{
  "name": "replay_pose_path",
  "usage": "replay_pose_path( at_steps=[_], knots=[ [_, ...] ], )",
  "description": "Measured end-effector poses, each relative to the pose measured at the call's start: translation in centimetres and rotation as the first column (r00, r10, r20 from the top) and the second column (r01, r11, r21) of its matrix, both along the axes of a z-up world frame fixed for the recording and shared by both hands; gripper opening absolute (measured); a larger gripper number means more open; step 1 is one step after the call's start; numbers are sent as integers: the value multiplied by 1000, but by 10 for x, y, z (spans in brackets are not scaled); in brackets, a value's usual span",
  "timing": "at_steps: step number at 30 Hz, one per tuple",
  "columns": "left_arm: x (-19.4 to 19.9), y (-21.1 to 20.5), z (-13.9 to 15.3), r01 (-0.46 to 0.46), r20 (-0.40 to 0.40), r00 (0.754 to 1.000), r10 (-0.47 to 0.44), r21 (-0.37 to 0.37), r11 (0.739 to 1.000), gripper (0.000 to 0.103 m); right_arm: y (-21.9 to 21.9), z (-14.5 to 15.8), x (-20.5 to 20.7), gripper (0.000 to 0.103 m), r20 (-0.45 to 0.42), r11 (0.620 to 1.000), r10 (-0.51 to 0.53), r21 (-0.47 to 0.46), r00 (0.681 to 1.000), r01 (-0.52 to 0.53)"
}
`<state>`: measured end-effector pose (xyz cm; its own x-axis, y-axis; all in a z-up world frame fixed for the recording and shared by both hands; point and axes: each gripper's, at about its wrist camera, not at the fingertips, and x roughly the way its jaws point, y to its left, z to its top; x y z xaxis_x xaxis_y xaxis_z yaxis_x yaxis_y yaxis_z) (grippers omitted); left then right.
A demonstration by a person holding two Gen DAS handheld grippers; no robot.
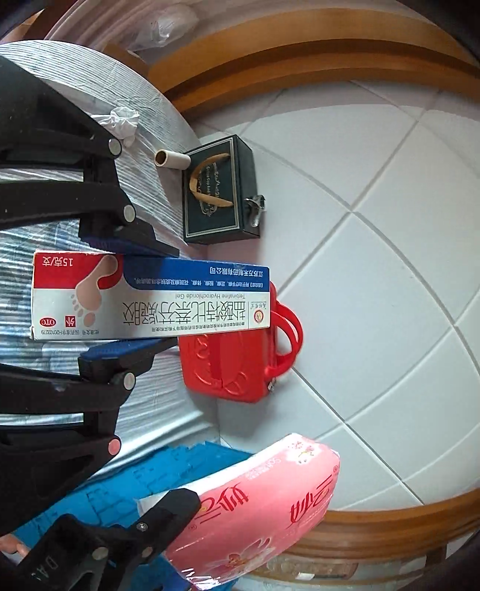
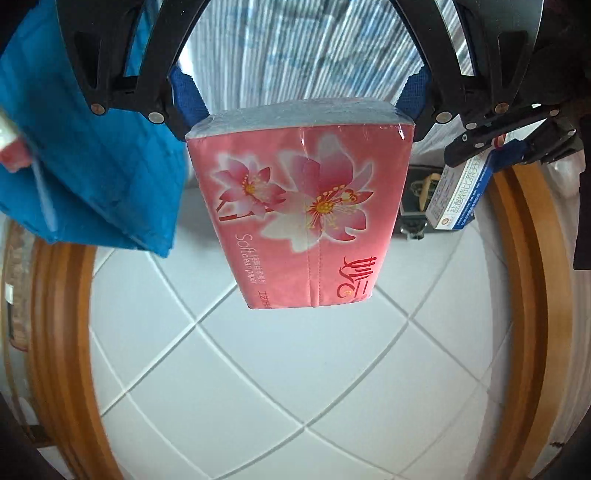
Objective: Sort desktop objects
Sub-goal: 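Lift the medicine box and tissue pack and carry them over the bin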
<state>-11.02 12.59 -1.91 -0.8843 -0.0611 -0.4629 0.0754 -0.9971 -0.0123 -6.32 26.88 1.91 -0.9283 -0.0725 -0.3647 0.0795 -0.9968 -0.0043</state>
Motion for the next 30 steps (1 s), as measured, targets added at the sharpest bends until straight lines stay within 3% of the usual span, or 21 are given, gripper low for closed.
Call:
replay_pose_path(
  at_steps=[9,17,21,24,30],
  knots=[
    [68,90,69,164,-131,978,-161,9,986,39,87,75,118,87,-106,990,-138,-24,985,136],
    [109,247,96,302,-179,937,-300,-17,953,39,222,97,165,87,-140,960,-281,-27,949,280],
    [112,330,94,325,-143,935,-324,-16,946,39,288,94,163,88,-120,956,-289,21,950,294],
    [116,388,91,322,-112,940,-323,-26,946,39,337,74,139,88,-87,958,-277,51,957,282],
    [106,460,80,303,-33,951,-306,-76,950,39,399,33,113,88,22,967,-245,81,969,243]
  ],
)
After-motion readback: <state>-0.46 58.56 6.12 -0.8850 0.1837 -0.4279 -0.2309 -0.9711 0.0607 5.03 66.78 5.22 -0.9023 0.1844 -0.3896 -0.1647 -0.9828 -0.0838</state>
